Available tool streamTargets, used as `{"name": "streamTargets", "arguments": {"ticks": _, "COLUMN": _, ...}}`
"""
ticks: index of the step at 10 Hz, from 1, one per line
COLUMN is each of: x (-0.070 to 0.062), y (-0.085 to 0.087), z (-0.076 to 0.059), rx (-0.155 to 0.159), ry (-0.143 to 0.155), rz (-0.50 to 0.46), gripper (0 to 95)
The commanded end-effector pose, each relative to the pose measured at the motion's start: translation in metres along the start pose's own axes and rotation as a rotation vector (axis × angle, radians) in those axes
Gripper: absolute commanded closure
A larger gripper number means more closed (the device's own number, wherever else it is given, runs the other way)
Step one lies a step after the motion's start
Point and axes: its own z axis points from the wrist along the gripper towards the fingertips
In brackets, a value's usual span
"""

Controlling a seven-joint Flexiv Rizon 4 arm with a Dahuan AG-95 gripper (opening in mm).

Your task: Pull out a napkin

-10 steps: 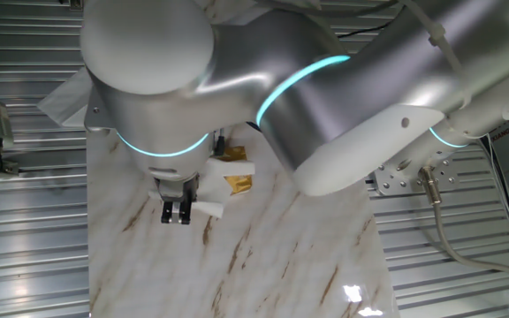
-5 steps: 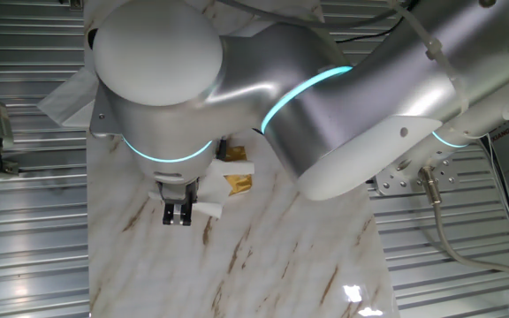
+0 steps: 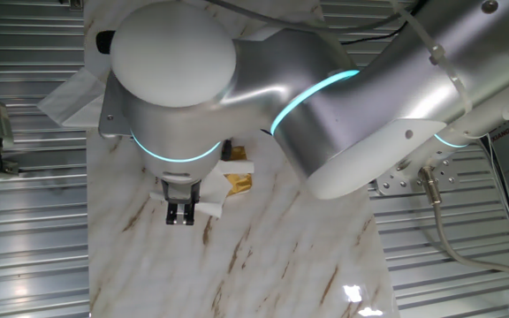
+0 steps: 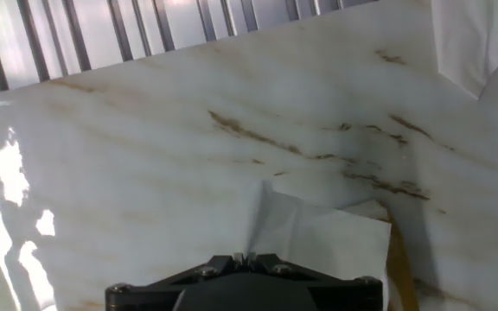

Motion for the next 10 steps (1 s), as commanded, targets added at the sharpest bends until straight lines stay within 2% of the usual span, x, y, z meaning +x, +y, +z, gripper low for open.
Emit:
{"name": "streamTargets", "arguments": {"ticks": 1, "x": -0.0021, "y": -0.0002, "z": 0.0010, "rx": -0.003, "ry": -0.011, "rz": -0.013, "gripper": 95.0}}
{"name": "streamTargets", "arguments": {"ticks": 6, "x": -0.0055, "y": -0.0036, "z": 0.0007, "rx": -0.004, "ry": 0.007, "rz": -0.042, "gripper": 95.0}}
{"name": "streamTargets", "arguments": {"ticks": 10, "x": -0.0058, "y": -0.0046, "z": 0.0032, "rx": 0.000, "ry": 0.005, "rz": -0.064, "gripper": 95.0}}
